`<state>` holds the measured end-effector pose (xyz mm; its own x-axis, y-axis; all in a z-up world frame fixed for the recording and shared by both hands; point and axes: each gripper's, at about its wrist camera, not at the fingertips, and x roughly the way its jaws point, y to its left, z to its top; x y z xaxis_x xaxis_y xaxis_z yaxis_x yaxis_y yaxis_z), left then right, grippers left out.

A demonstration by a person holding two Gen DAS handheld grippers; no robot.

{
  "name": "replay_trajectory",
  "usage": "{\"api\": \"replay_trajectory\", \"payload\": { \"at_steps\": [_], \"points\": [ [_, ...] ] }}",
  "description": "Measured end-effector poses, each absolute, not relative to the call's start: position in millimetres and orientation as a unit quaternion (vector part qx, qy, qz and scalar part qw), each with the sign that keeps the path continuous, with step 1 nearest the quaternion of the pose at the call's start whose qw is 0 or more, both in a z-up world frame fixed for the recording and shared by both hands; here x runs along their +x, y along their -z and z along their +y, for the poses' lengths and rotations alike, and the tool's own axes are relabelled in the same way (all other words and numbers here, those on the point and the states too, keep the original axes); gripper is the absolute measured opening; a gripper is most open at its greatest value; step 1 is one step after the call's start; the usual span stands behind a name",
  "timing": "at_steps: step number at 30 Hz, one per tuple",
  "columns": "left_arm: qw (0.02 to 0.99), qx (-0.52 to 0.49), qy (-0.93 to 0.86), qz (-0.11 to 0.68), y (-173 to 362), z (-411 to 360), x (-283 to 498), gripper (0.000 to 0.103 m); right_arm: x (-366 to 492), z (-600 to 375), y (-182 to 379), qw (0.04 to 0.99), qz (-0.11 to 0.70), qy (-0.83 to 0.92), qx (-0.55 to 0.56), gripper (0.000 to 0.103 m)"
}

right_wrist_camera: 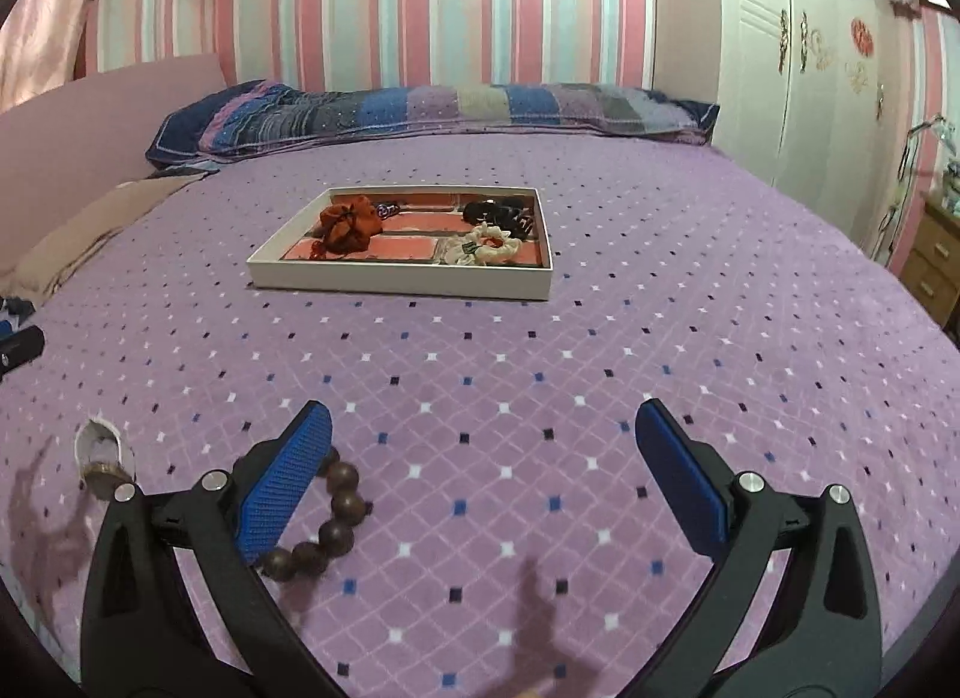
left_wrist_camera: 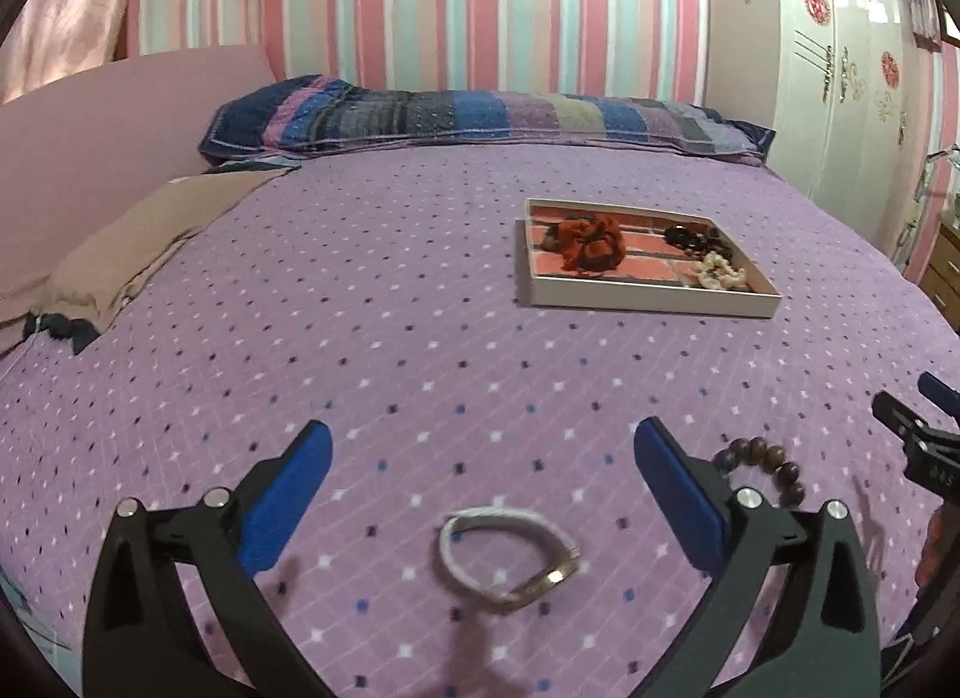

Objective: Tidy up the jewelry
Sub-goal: 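Move both tools back toward the white watch and wooden bead bracelet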

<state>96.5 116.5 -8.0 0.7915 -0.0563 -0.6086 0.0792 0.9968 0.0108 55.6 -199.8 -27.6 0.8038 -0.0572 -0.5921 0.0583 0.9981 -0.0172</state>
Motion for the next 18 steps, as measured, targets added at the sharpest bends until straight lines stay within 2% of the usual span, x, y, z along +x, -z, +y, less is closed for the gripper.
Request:
{"api": "replay_trajectory", "payload": {
  "at_steps": [7,18],
  "points": [
    [0.938,0.003,0.033,0.344,34.6,147.8,93.6,0.098,54.6,-186.0,59.1,0.939,0.341,0.051,0.0,0.099],
    [0.927,0.026,0.044,0.37,74.5,161.2,102.7,0.098,59.0,-167.6,79.2,0.939,0.34,0.051,0.01,0.099]
  ]
}}
